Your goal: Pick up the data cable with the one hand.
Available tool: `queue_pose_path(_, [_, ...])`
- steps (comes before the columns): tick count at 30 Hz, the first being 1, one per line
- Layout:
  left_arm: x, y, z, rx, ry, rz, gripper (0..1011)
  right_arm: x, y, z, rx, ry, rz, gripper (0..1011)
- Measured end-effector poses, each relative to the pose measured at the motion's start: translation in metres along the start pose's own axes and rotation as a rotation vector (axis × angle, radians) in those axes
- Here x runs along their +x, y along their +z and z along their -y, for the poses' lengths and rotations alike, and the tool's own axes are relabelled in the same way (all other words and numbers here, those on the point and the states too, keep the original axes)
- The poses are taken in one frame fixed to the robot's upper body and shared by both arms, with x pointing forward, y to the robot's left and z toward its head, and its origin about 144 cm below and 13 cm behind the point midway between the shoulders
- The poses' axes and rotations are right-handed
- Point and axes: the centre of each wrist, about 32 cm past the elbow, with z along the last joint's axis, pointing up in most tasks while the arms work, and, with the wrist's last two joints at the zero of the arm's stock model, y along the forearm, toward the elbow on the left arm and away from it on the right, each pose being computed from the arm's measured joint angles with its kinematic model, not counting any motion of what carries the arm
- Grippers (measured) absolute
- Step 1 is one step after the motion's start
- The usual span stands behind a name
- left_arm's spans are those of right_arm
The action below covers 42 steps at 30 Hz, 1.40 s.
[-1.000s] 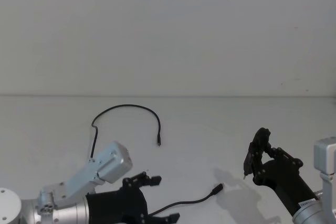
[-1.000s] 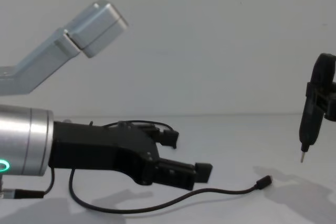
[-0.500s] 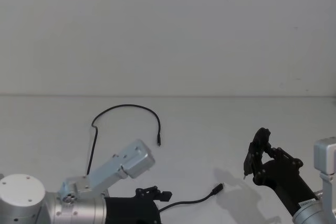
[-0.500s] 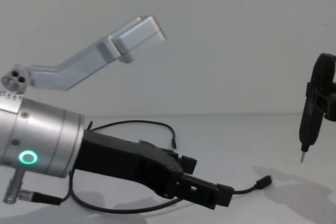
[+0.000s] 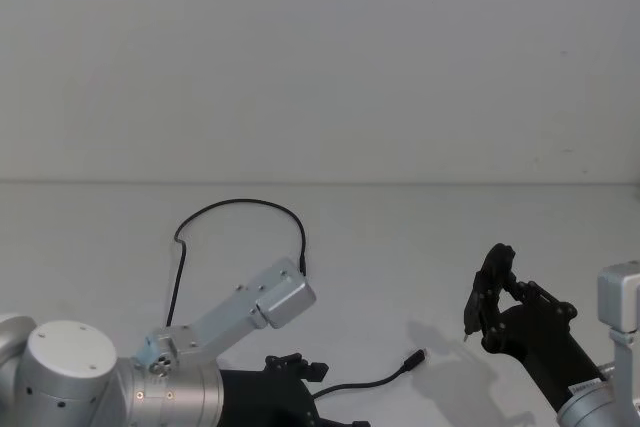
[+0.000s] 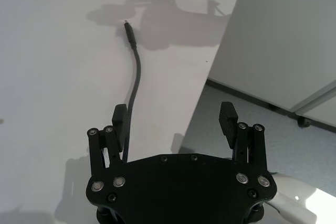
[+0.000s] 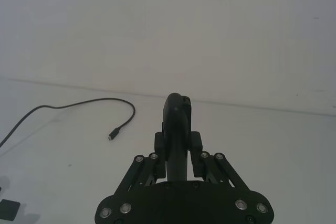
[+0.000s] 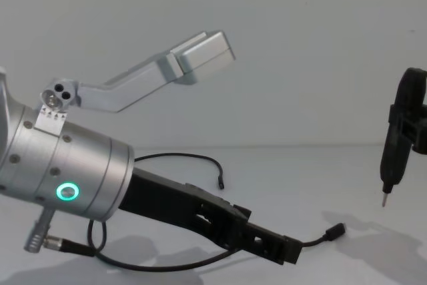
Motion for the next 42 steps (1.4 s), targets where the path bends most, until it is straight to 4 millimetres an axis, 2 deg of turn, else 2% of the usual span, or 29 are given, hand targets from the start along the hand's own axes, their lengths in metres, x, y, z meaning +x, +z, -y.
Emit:
queue_pose_path(21, [0.007, 0.002, 0.012, 0.001, 0.048, 0.129, 1001, 0.0, 0.0, 0.0, 0.0, 0.0, 0.0, 269])
queue_pose_path(42, [0.016, -0.005, 0.027, 0.05, 0.102, 0.15, 1001, 0.0, 0.0, 0.0, 0.0, 0.0, 0.0, 269])
